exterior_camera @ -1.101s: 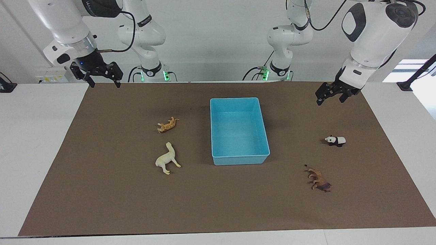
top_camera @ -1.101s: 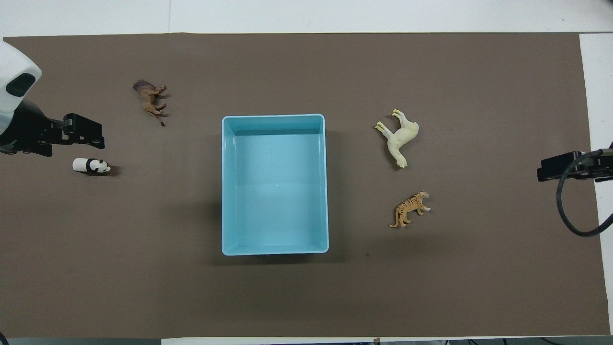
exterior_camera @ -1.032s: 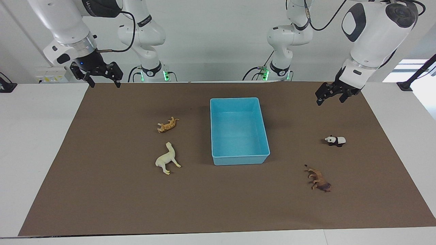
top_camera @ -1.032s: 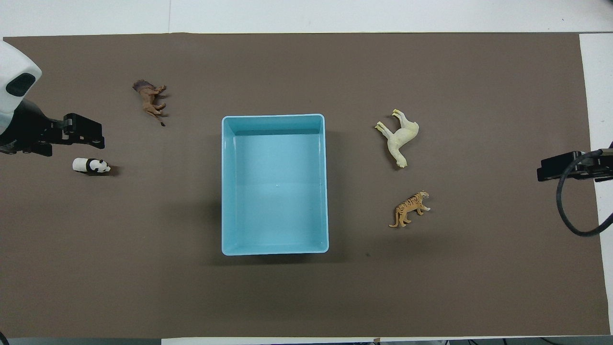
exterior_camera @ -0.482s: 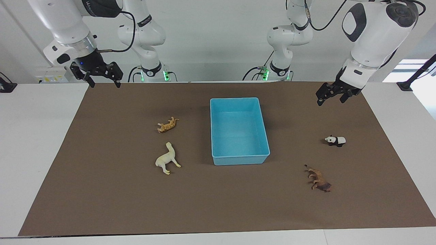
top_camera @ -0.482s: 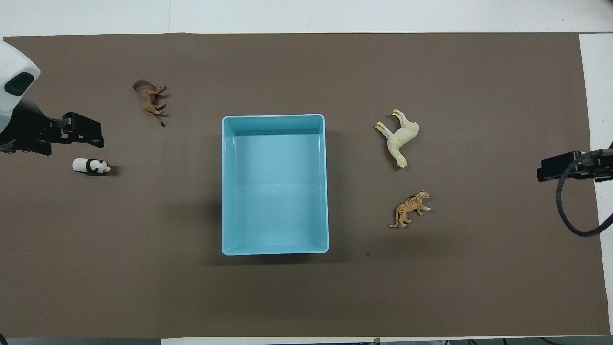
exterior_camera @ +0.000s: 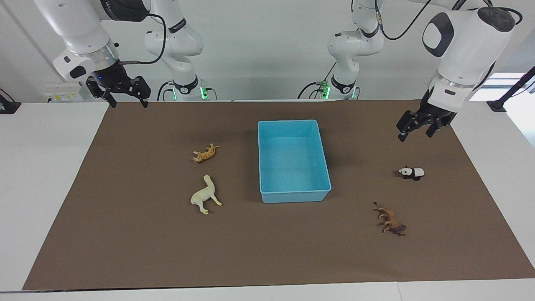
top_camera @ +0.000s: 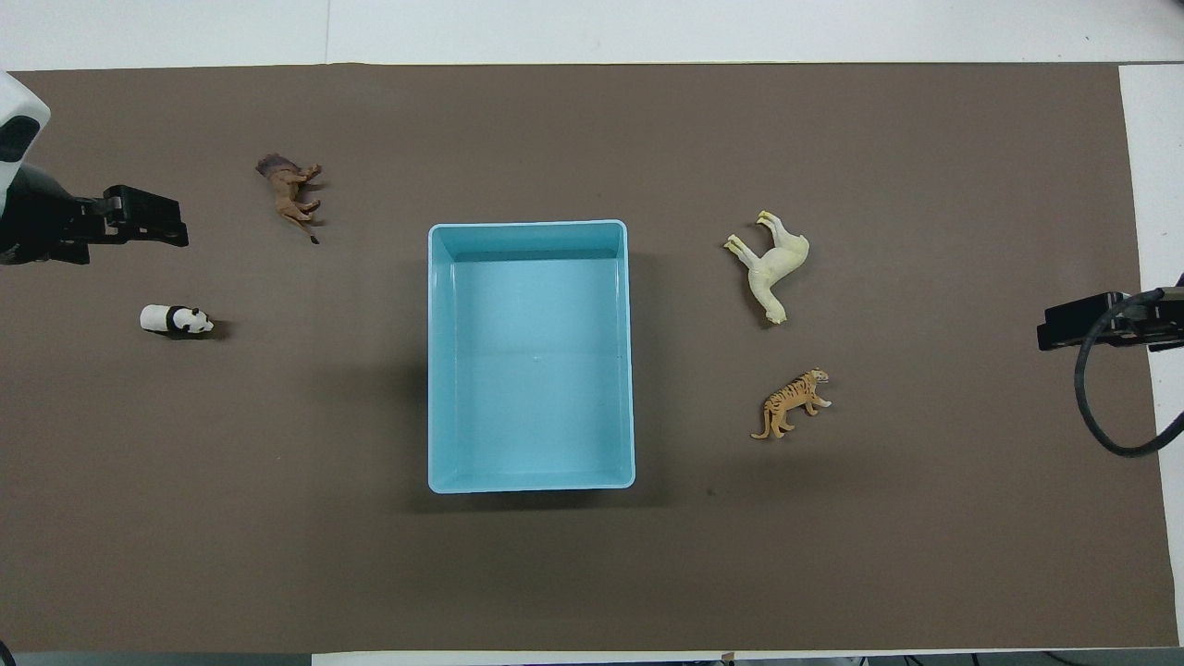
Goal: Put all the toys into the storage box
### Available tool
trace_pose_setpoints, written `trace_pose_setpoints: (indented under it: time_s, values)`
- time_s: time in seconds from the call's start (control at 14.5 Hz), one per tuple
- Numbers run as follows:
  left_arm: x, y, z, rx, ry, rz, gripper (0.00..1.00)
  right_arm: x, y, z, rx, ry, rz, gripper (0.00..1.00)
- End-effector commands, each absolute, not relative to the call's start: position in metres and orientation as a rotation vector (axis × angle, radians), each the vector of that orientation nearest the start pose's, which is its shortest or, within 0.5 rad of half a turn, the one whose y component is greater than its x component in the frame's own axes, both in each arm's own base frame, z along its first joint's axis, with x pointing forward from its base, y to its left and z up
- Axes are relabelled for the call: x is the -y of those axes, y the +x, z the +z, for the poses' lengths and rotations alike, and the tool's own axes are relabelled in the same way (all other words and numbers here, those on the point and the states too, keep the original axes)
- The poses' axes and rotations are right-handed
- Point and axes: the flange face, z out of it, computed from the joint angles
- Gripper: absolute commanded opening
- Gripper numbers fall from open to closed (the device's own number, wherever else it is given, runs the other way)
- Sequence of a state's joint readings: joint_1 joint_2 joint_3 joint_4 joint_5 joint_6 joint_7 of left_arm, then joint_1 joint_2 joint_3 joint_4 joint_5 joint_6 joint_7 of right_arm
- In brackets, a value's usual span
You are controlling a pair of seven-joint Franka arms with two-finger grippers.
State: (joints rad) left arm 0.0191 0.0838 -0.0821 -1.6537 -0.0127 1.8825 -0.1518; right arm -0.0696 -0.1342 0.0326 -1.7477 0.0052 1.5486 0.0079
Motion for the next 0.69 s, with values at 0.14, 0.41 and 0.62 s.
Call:
trace_pose_setpoints:
  time_s: [0.14,0.41,0.62]
  values:
    - [0.038,0.677,0.479,0.151,-3.157,-0.42,1.0,0.02,0.504,0.615,-0.042,-3.151,0.112,1.0]
    - [0.042,0.719,0.419,0.068,-3.093,-0.51,1.0,0.021,0.505,0.615,-0.016,-3.151,0.11,1.0]
    - [0.052,0.738,0.38,0.034,-3.086,-0.635,1.0,0.008,0.515,0.602,-0.03,-3.142,0.008,1.0]
